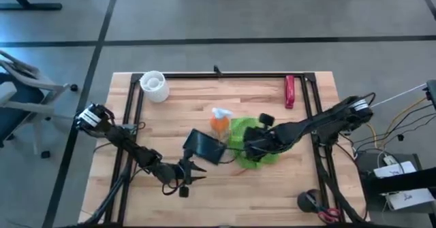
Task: Apply microfiber cloth
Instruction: Return to Home Position
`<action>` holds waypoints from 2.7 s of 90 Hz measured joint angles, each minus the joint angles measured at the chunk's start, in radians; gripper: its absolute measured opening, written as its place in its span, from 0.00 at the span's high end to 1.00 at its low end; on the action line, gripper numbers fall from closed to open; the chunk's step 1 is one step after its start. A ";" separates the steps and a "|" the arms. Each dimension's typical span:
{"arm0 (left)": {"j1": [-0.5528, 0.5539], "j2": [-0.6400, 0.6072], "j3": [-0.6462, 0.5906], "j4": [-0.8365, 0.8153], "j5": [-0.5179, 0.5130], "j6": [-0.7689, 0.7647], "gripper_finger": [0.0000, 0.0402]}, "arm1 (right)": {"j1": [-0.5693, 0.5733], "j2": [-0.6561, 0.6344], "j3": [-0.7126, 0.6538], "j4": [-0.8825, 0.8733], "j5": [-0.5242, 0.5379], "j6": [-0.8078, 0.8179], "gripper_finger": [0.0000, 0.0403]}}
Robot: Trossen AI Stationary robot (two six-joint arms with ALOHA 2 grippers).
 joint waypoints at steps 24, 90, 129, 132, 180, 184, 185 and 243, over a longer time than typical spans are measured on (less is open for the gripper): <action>0.001 -0.002 0.018 0.014 -0.003 0.004 0.81 | -0.008 -0.284 -0.541 0.793 -0.169 0.008 1.00; 0.045 -0.620 -0.308 -0.023 -0.045 0.086 0.81 | -0.148 -0.820 -1.070 1.231 -0.255 -0.011 1.00; 0.225 -1.080 -0.441 -0.191 0.054 0.063 0.81 | -0.148 -1.016 -1.069 1.219 -0.206 -0.241 1.00; 0.249 -1.097 -0.441 -0.225 0.054 0.056 0.81 | -0.148 -1.016 -1.069 1.219 -0.208 -0.246 1.00; 0.331 -1.374 -0.440 -0.481 0.086 0.166 0.82 | -0.146 -0.970 -1.069 1.235 -0.289 -0.356 1.00; 0.331 -1.399 -0.441 -0.524 0.086 0.163 0.83 | -0.146 -0.970 -1.069 1.248 -0.289 -0.373 1.00; 0.331 -1.405 -0.441 -0.532 0.086 0.163 0.83 | -0.146 -0.970 -1.069 1.252 -0.289 -0.377 1.00; 0.437 -1.623 -0.539 -0.624 0.311 0.098 1.00 | -0.148 -0.902 -1.069 1.332 -0.281 -0.469 1.00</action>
